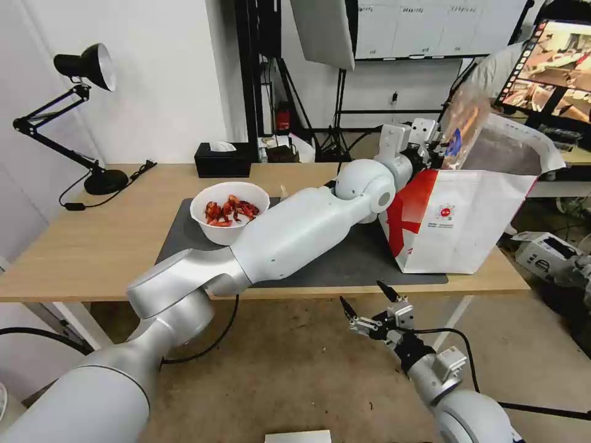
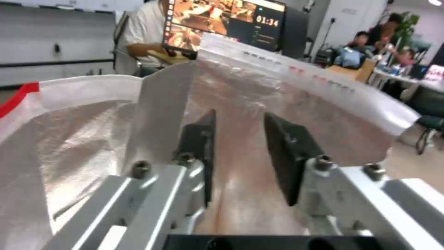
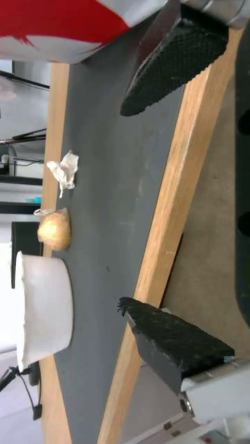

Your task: Pick up the trash from the table and place it into the takeout bag.

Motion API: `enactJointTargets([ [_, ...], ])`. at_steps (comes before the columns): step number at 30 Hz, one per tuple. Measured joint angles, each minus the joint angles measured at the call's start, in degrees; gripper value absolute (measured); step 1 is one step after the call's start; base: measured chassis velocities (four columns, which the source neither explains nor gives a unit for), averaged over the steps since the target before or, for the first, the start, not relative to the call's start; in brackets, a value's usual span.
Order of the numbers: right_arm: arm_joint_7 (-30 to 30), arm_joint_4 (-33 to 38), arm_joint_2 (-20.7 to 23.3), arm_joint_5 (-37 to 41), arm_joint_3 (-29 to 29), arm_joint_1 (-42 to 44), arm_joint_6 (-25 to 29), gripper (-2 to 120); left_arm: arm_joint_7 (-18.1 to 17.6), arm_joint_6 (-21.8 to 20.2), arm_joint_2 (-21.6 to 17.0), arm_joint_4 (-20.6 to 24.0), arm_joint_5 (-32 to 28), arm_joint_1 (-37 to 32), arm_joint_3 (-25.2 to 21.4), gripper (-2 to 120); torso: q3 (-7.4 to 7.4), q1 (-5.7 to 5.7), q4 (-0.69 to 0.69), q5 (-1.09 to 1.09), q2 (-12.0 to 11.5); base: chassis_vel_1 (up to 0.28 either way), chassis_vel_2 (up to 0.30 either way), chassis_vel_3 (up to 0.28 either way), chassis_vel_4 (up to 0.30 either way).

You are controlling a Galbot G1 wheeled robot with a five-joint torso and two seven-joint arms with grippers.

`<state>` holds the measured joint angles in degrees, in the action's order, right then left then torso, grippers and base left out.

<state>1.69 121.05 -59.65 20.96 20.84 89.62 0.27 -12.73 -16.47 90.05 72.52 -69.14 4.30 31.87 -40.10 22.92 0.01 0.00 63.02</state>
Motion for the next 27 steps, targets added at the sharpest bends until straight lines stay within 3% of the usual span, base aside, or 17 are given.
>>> enactJointTargets([
  [3, 0.0, 0.1, -0.1, -0.2, 0.1, 0.2, 0.0, 100, -1.2, -0.1, -0.5, 1.2, -1.6, 0.0, -0.9, 46, 0.00, 0.00, 0.00, 0.00, 0.0, 0.000, 0.000, 0.000, 0.000],
  [4, -0.4, 1.2, -0.7, -1.1, 0.7, 0.8, 0.0, 100, -3.4, -0.1, -2.7, 4.7, -2.8, -0.2, -2.2, 57, 0.00, 0.00, 0.00, 0.00, 0.0, 0.000, 0.000, 0.000, 0.000],
  [5, -0.4, 1.2, -0.7, -1.1, 0.7, 0.8, 0.0, 100, -3.4, -0.1, -2.7, 4.7, -2.8, -0.2, -2.2, 57, 0.00, 0.00, 0.00, 0.00, 0.0, 0.000, 0.000, 0.000, 0.000],
  [6, -1.4, 2.8, -1.3, -1.6, 1.9, 1.9, 0.0, 100, -4.3, 0.1, -6.2, 8.3, -2.5, -0.9, -2.5, 68, 0.00, 0.00, 0.00, -0.01, 0.0, 0.000, 0.000, 0.000, 0.000],
  [7, -2.4, 3.9, -1.5, -2.2, 2.5, 2.2, 0.1, 100, -5.5, 2.5, -13.5, 13.3, -1.0, -3.4, -2.5, 79, 0.00, 0.00, -0.02, -0.01, 0.0, 0.000, 0.000, 0.000, 0.000],
  [8, -2.4, 3.9, -1.5, -2.2, 2.5, 2.2, 0.1, 100, -5.5, 2.5, -13.5, 13.3, -1.0, -3.4, -2.5, 79, 0.00, 0.00, -0.02, -0.01, 0.0, 0.000, 0.000, 0.000, 0.000],
  [9, -2.8, 4.0, -1.5, -2.9, 2.4, 1.9, 0.5, 100, -5.6, 3.4, -17.4, 16.1, -0.4, -5.4, -3.2, 87, 0.00, 0.00, -0.04, -0.04, 0.0, 0.000, 0.000, 0.000, 0.000],
  [12, -4.0, 4.6, -1.7, -3.8, 2.3, 1.8, 1.9, 100, -6.2, 3.7, -24.3, 20.7, 0.2, -10.1, -5.6, 97, 0.00, 0.00, -0.05, -0.04, 0.0, 0.000, 0.000, 0.000, 0.000],
  [13, -4.0, 4.6, -1.7, -3.8, 2.3, 1.8, 1.9, 100, -6.2, 3.7, -24.3, 20.7, 0.2, -10.1, -5.6, 97, 0.00, 0.00, -0.05, -0.04, 0.0, 0.000, 0.000, 0.000, 0.000],
  [16, -6.1, 5.6, -1.7, -3.7, 2.1, 1.6, 3.4, 100, -5.3, 4.5, -32.7, 27.1, 4.1, -18.9, -11.4, 100, 0.00, 0.00, -0.02, -0.04, 0.0, 0.000, 0.000, 0.000, 0.000],
  [17, -6.1, 5.6, -1.7, -3.7, 2.1, 1.6, 3.4, 100, -5.3, 4.5, -32.7, 27.1, 4.1, -18.9, -11.4, 100, 0.00, 0.00, -0.02, -0.04, 0.0, 0.000, 0.000, 0.000, 0.000],
  [19, -7.0, 5.7, -1.6, -3.6, 2.1, 1.4, 4.6, 100, -3.0, 5.4, -36.4, 29.6, 7.2, -24.6, -15.6, 100, 0.01, 0.00, -0.02, -0.03, 0.0, 0.000, 0.000, 0.000, 0.000],
  [20, -7.0, 5.7, -1.6, -3.6, 2.1, 1.4, 4.6, 100, -3.0, 5.4, -36.4, 29.6, 7.2, -24.6, -15.6, 100, 0.01, 0.00, -0.02, -0.03, 0.0, 0.000, 0.000, 0.000, 0.000],
  [23, -8.1, 6.2, -1.4, -2.8, 2.2, 1.2, 5.6, 100, 0.6, 6.6, -40.7, 33.9, 12.0, -36.2, -23.5, 100, 0.01, -0.01, -0.02, -0.02, 0.0, 0.000, 0.000, 0.000, 0.000],
  [24, -8.1, 6.2, -1.4, -2.8, 2.2, 1.2, 5.6, 100, 0.6, 6.6, -40.7, 33.9, 12.0, -36.2, -23.5, 100, 0.01, -0.01, -0.02, -0.02, 0.0, 0.000, 0.000, 0.000, 0.000],
  [27, -9.2, 6.4, -1.1, -1.9, 2.1, 0.6, 6.2, 100, 4.0, 8.9, -42.5, 36.3, 19.7, -46.6, -31.9, 100, 0.01, -0.01, -0.01, 0.00, 0.0, 0.000, 0.000, 0.000, 0.000],
])
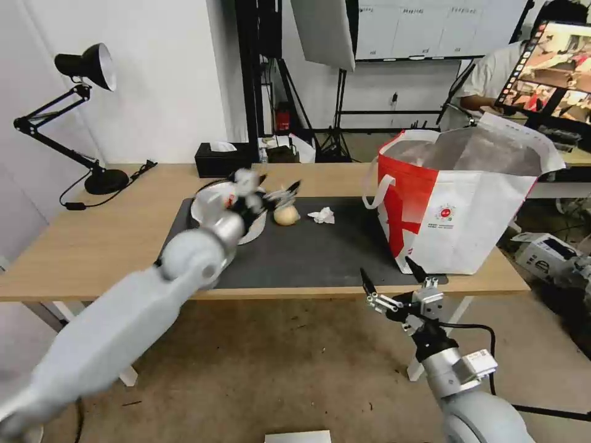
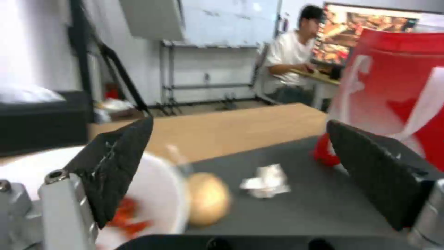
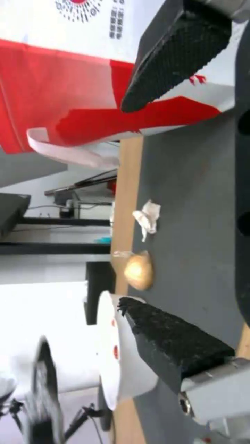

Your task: Pick up the trash from the table and place it into the takeout bag.

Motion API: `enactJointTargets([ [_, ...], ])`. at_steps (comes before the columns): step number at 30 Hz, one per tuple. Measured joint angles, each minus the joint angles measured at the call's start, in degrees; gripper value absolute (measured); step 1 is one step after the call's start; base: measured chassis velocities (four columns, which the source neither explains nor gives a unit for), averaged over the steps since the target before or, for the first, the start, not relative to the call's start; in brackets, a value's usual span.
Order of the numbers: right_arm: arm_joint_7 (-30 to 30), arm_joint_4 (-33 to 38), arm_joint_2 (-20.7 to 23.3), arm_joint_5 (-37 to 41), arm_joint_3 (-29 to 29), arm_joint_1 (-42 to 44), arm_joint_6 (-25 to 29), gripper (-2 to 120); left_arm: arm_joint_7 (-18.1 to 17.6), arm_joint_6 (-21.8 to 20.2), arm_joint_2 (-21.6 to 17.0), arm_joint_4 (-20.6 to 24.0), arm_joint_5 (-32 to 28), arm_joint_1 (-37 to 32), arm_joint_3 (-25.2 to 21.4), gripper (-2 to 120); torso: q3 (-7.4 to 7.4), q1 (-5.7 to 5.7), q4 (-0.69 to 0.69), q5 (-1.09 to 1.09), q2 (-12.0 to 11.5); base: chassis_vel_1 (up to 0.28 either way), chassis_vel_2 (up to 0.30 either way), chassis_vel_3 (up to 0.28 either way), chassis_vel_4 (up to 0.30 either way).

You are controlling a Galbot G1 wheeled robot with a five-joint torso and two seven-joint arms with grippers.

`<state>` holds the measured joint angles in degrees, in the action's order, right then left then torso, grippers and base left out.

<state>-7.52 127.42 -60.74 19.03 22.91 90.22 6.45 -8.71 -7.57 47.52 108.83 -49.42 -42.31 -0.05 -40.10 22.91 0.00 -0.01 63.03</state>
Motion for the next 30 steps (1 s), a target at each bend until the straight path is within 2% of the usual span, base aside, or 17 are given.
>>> enactJointTargets([
  [1, 0.0, 0.0, 0.0, 0.0, 0.0, 0.0, 0.0, 100, 0.0, 0.0, 0.0, 0.0, 0.0, 0.0, 0.0, 100, 0.00, 0.00, 0.00, 0.00, 0.0, 0.000, 0.000, 0.000, 0.000],
  [3, -0.2, 0.0, 0.3, 0.2, 0.0, -0.1, 0.4, 100, 1.1, 2.5, -0.5, 1.8, 4.0, -8.3, -5.5, 100, 0.00, 0.00, -0.02, -0.02, 0.0, 0.000, 0.000, 0.000, 0.000],
  [4, -0.2, 0.0, 0.3, 0.2, 0.0, -0.1, 0.4, 100, 1.1, 2.5, -0.5, 1.8, 4.0, -8.3, -5.5, 100, 0.00, 0.00, -0.02, -0.02, 0.0, 0.000, 0.000, 0.000, 0.000],
  [6, -0.1, -0.1, 0.4, 0.2, 0.4, 0.1, 1.1, 100, 1.4, 5.1, -0.2, 3.4, 7.8, -15.2, -9.9, 100, 0.00, 0.00, -0.01, 0.00, 0.0, 0.000, 0.000, 0.000, 0.000],
  [7, -0.1, -0.1, 0.4, 0.2, 0.4, 0.1, 1.1, 100, 1.4, 5.1, -0.2, 3.4, 7.8, -15.2, -9.9, 100, 0.00, 0.00, -0.01, 0.00, 0.0, 0.000, 0.000, 0.000, 0.000],
  [10, -0.1, -0.5, 0.5, 0.3, 0.9, 0.3, 1.9, 100, 1.3, 6.3, 2.8, 6.7, 14.9, -27.6, -18.7, 100, 0.00, 0.00, 0.00, 0.01, 0.0, 0.000, 0.000, 0.000, 0.000],
  [11, -0.1, -0.5, 0.5, 0.3, 0.9, 0.3, 1.9, 100, 1.3, 6.3, 2.8, 6.7, 14.9, -27.6, -18.7, 100, 0.00, 0.00, 0.00, 0.01, 0.0, 0.000, 0.000, 0.000, 0.000],
  [14, -0.2, -1.6, 0.8, 1.7, 1.1, 0.5, 3.0, 100, 1.3, 8.4, 7.1, 8.8, 18.7, -37.4, -25.2, 100, 0.00, -0.01, -0.02, -0.01, 0.0, 0.000, 0.000, 0.000, 0.000],
  [15, -0.2, -1.6, 0.8, 1.7, 1.1, 0.5, 3.0, 100, 1.3, 8.4, 7.1, 8.8, 18.7, -37.4, -25.2, 100, 0.00, -0.01, -0.02, -0.01, 0.0, 0.000, 0.000, 0.000, 0.000],
  [17, -0.4, -3.1, 0.8, 2.7, 1.4, 0.6, 4.4, 100, 1.2, 9.8, 9.1, 9.5, 19.7, -42.3, -28.8, 100, 0.00, 0.00, 0.00, 0.02, 0.0, 0.000, 0.000, 0.000, 0.000],
  [22, -0.2, -5.3, 1.2, 6.1, 2.3, 1.7, 6.2, 100, 2.1, 12.3, 13.0, 10.0, 21.0, -48.2, -32.6, 100, 0.00, 0.00, -0.01, 0.02, 0.0, 0.000, 0.000, 0.000, 0.000],
  [30, 1.0, -8.0, 1.6, 8.0, 2.9, 2.7, 6.1, 100, 3.8, 14.2, 16.1, 10.5, 21.7, -49.9, -33.1, 100, -0.01, 0.00, 0.00, 0.01, 0.0, 0.000, 0.000, 0.000, 0.000],
])
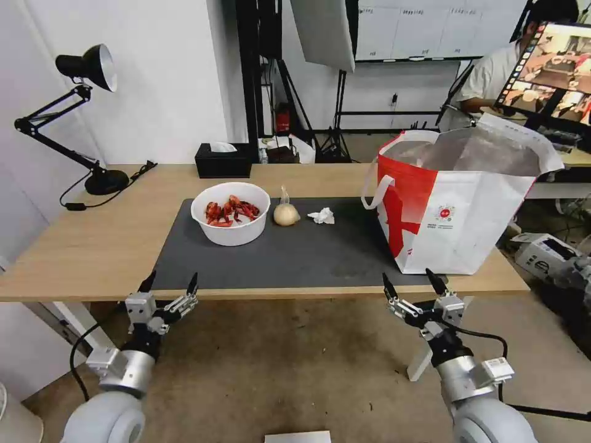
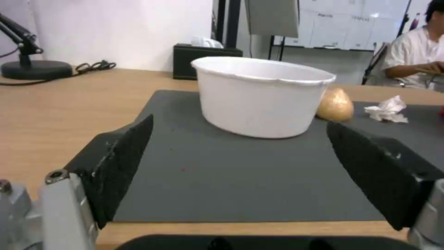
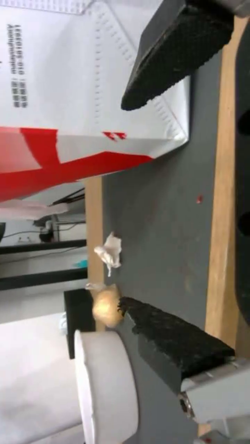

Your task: Pick up the trash from the table and place it into the takeout bag.

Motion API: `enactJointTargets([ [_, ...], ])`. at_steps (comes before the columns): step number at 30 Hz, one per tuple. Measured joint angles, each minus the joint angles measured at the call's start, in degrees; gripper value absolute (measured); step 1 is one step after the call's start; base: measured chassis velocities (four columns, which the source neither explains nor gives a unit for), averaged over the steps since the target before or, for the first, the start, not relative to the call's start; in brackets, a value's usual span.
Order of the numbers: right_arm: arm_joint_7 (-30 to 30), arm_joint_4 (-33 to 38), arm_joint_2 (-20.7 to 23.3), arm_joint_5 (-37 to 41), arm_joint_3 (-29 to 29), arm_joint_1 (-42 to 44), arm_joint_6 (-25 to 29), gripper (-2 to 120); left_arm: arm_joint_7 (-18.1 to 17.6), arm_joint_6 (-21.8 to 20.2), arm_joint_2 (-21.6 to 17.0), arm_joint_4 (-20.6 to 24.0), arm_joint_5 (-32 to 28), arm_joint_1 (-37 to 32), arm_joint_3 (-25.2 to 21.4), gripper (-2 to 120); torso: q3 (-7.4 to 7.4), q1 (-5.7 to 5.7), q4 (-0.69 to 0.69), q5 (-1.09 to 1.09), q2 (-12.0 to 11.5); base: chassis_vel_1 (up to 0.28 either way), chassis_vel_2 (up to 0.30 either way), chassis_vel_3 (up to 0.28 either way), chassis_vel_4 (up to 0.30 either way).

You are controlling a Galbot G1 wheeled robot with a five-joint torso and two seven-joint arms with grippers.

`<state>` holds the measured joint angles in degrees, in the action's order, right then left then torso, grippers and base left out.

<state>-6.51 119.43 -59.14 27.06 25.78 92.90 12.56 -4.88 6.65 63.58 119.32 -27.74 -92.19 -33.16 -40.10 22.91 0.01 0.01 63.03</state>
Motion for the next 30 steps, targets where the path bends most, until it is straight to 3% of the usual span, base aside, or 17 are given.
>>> enactJointTargets([
  [15, -0.2, 0.2, 0.7, -0.2, -0.2, -0.4, -0.8, 100, 2.4, -0.1, 0.4, -0.2, 0.3, 0.0, 0.1, 100, 0.00, 0.00, 0.00, -0.01, 0.0, 0.000, 0.000, 0.000, 0.000],
  [30, -0.2, -0.6, 1.4, -0.8, -0.6, -0.9, -1.6, 100, 5.0, 2.4, 1.3, -1.8, 2.6, -1.1, -0.1, 100, 0.00, 0.00, -0.01, 0.00, 0.0, 0.000, 0.000, 0.000, 0.000],
])
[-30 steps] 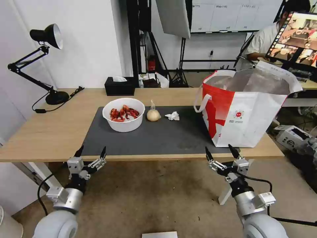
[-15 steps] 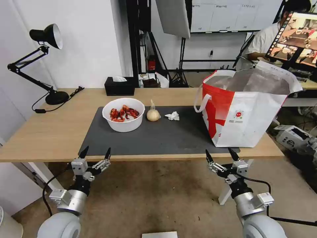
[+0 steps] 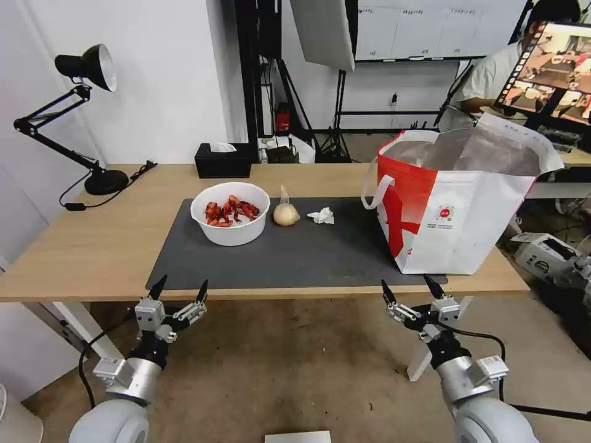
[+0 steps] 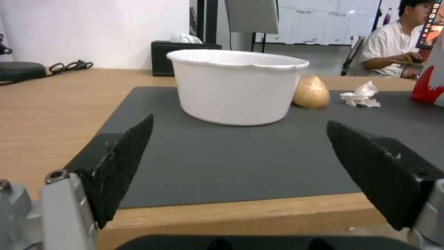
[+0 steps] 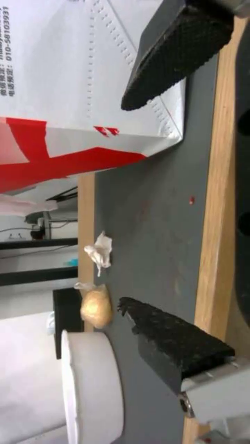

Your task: Pick up the trash from the table and place it into the takeout bag.

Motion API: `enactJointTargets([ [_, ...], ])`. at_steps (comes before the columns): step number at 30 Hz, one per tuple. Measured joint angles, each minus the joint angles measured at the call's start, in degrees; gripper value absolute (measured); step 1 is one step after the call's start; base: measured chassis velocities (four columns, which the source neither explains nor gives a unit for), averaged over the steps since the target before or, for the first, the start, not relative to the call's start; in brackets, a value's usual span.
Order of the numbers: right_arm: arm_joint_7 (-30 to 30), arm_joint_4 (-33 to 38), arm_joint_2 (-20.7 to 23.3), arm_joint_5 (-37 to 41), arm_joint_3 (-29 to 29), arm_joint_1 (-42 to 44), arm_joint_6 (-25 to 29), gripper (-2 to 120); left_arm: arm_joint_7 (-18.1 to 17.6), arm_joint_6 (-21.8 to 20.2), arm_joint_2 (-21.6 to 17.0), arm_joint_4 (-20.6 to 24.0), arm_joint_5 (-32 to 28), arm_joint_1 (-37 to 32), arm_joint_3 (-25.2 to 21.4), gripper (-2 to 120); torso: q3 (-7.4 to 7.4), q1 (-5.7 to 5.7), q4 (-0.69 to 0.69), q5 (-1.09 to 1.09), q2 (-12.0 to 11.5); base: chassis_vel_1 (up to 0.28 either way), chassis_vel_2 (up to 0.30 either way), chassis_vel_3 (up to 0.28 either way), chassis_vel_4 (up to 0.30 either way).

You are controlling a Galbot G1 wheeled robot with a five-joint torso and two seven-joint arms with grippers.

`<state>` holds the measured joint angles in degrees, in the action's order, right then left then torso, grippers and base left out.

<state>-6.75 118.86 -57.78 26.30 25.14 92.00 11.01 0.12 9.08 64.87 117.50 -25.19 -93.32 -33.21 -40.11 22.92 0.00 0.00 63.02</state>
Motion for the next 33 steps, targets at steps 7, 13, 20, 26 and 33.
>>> enactJointTargets([
  [7, 0.0, -0.4, 0.1, -0.1, -0.9, -0.7, 0.0, 100, 0.0, 0.1, 0.4, -0.3, 0.1, -0.2, 0.1, 100, 0.00, 0.00, 0.01, 0.00, 0.0, 0.000, 0.000, 0.000, 0.000],
  [13, 0.1, -0.7, 1.6, 0.9, -4.0, -4.7, -0.5, 100, 0.0, 0.4, 0.6, -0.4, 0.4, -0.9, 0.2, 100, 0.00, 0.00, 0.00, 0.00, 0.0, 0.000, 0.000, 0.000, 0.000],
  [20, -0.8, -0.2, 5.7, 4.2, -8.2, -11.2, -4.1, 100, 0.0, 0.5, 0.6, 0.1, 0.4, -1.4, -0.3, 100, 0.00, 0.00, 0.00, 0.00, 0.0, 0.000, 0.000, 0.000, 0.000],
  [26, -1.6, -2.7, 8.8, 6.4, -13.4, -18.9, -6.5, 100, 0.3, 0.9, 1.0, 0.4, 0.4, -1.8, -0.4, 100, 0.00, 0.00, 0.00, -0.01, 0.0, 0.000, 0.000, 0.000, 0.000],
  [33, -3.5, -7.4, 9.5, 8.8, -20.8, -31.3, -10.2, 100, 0.8, 1.3, 1.1, 0.5, 0.5, -2.1, -0.6, 100, -0.01, 0.00, 0.00, -0.01, 0.0, 0.000, 0.000, 0.000, 0.000],
])
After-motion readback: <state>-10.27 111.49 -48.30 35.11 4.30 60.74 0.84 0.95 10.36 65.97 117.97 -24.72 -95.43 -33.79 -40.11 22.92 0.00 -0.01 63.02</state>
